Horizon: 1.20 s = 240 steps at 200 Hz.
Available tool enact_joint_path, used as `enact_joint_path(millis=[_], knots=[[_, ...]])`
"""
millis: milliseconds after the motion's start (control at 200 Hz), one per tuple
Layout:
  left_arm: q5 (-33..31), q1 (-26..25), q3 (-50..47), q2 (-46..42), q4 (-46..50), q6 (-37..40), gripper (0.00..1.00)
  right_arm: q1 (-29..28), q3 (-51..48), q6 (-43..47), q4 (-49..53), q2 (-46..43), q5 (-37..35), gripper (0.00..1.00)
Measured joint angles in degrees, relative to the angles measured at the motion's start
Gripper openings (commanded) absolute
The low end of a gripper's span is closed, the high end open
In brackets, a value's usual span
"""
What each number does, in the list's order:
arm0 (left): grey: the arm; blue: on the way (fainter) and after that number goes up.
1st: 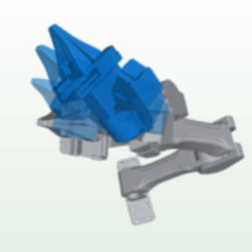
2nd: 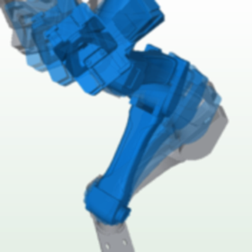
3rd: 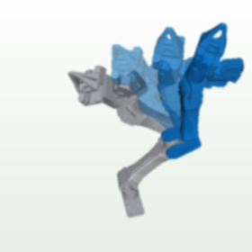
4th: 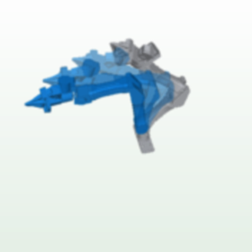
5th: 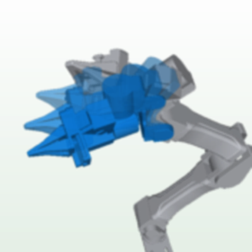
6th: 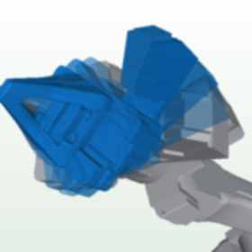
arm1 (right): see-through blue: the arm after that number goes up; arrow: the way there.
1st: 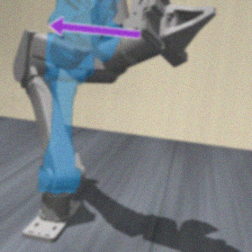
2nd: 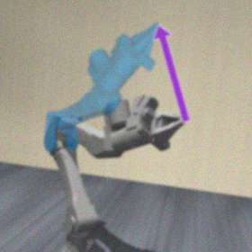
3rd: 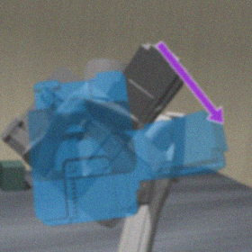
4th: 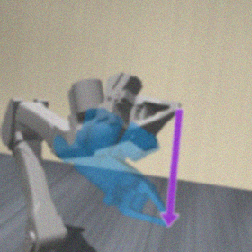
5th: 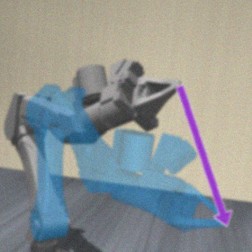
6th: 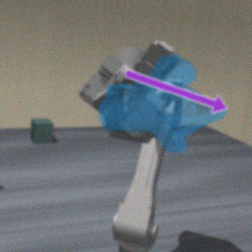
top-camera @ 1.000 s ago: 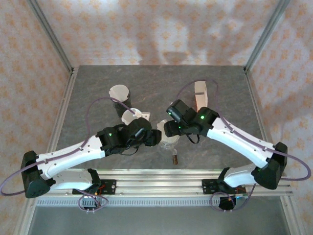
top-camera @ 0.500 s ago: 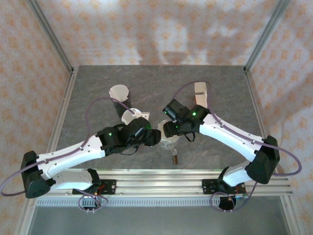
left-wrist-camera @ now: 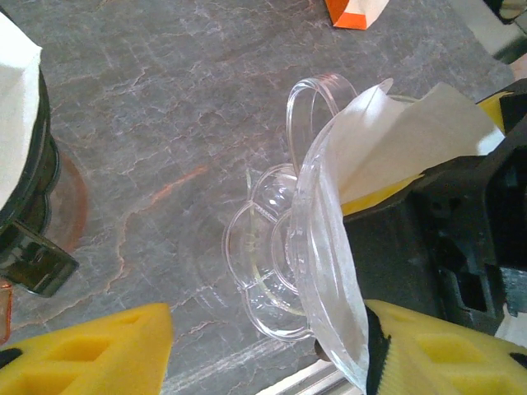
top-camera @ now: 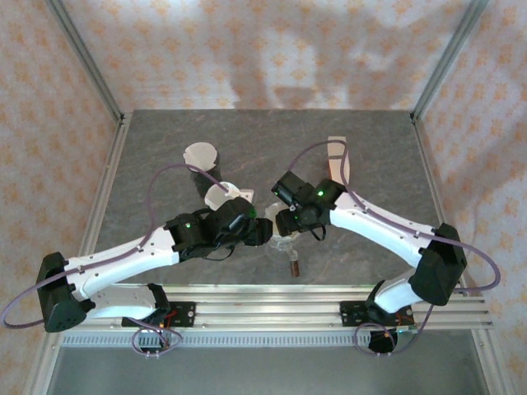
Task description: Place the coffee filter in the dripper
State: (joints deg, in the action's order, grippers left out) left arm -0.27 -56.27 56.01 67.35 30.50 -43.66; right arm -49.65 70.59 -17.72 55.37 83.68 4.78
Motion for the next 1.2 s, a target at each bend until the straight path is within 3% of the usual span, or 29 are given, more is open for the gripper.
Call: enact_joint_path(millis=[145,545,1201], knots=[[0.00,0.57,-0.59,-0.28,-0.52,-0.28,0.76,-0.02,-0.72,0.02,-0.50,0.24,0.15,0.69],[0.17,1.31,-1.66,-1.31,-2.32,-0.61,0.83,-0.09,-0.74,0.44,-0.59,0.33,0.15,0.69],[0.26,1.31,-1.81,0.00,-2.71,-1.29,0.68,-0.68,-0.57,0.42,-0.59,0.37,-0.46,0.69]])
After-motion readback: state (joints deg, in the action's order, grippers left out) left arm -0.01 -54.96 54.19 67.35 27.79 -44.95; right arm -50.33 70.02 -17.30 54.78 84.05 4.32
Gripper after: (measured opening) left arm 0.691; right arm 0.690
